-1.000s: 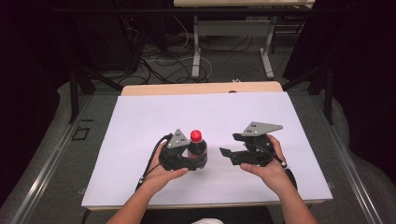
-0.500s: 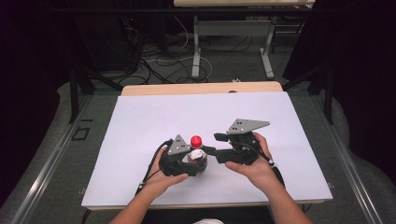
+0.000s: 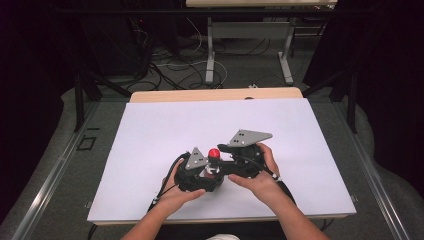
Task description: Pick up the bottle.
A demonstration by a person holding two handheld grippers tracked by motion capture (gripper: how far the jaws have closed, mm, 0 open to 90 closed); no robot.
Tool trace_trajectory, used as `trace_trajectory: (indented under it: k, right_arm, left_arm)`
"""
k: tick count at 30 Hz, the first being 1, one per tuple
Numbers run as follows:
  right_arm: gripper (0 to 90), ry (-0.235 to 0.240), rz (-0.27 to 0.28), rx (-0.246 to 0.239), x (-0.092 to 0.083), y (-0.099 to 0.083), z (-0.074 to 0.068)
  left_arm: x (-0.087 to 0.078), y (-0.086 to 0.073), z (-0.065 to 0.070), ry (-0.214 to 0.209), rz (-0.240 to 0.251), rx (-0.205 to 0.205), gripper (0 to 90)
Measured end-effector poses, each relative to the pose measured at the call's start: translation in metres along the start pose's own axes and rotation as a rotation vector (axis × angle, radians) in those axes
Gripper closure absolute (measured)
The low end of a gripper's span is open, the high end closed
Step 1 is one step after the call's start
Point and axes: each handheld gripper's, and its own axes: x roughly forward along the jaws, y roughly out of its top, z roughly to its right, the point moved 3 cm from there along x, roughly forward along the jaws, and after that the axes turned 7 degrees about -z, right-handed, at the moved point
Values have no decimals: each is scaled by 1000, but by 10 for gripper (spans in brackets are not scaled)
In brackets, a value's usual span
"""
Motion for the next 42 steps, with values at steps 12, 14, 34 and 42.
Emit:
trace_trajectory:
  k: [12, 14, 34, 42]
  right_arm:
    - [614, 11, -24, -2, -1, -2, 0]
    - [618, 37, -26, -17, -3, -2, 3]
    - [620, 440, -92, -321, -11, 5, 30]
    - [455, 246, -70, -235, -14, 8, 19]
  left_arm:
    - [1, 1, 6, -17, -11, 38, 301]
    - [2, 1, 8, -23, -5, 38, 302]
    - [-2, 3, 17, -162, 22, 99, 301]
    - [-5, 3, 8, -117, 18, 29, 301]
